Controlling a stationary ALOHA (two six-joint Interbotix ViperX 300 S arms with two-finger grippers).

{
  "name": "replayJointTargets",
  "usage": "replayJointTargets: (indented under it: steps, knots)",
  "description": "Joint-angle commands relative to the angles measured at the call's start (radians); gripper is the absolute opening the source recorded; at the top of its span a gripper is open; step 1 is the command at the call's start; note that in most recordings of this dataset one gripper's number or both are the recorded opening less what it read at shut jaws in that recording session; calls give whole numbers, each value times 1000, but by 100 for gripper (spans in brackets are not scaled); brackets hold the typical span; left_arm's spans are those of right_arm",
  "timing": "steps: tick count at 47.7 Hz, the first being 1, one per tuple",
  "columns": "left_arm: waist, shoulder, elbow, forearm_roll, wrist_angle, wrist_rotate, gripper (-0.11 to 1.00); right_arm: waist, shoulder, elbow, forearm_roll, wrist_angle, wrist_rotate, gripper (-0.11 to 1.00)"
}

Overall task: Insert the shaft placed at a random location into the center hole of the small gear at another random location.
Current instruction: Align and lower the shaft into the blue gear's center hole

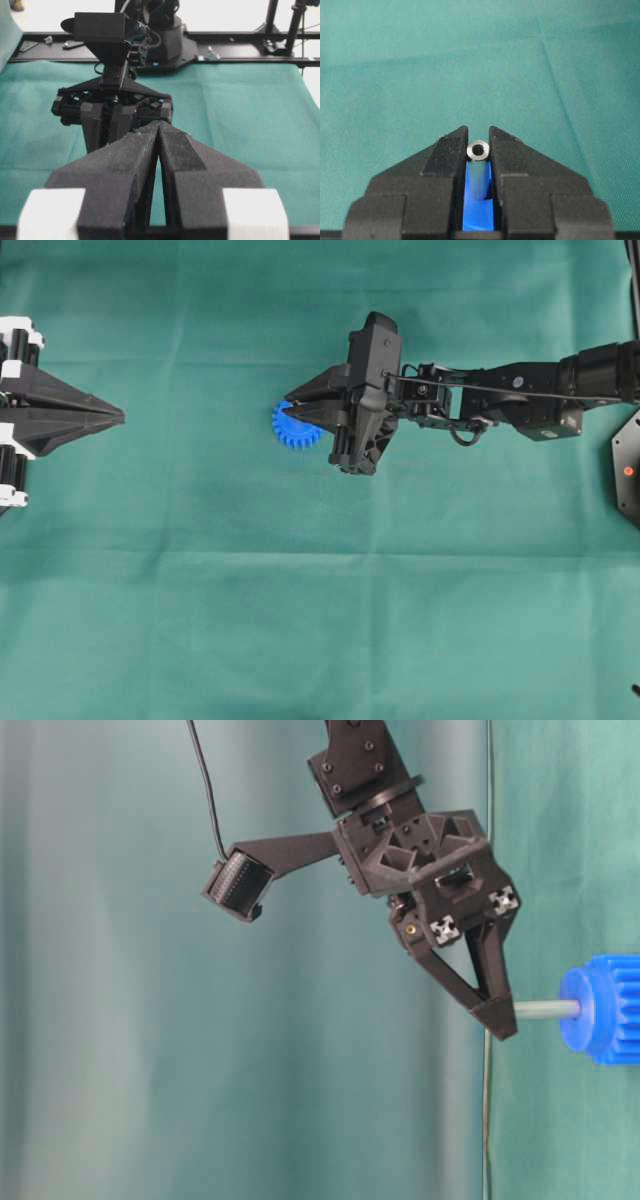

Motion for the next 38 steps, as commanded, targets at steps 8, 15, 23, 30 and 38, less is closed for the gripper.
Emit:
replayJointTargets:
  steps: [8, 15, 23, 30, 38]
  knots:
    - [-2, 6, -14, 3, -8, -2, 0, -3, -66, -14, -2, 0, -23, 14]
    - [-2, 6, -14, 3, -8, -2, 0, -3, -77, -12, -2, 5, -31, 14]
    - [-2, 6, -14, 3, -9, -2, 0, -3, -74, -14, -2, 9, -35, 14]
    - [-2, 6, -14, 3, -9, -2, 0, -5, -64, -17, -2, 8, -35, 14]
    - [-2, 6, -14, 3, -9, -2, 0, -5, -38, -17, -2, 0, -35, 14]
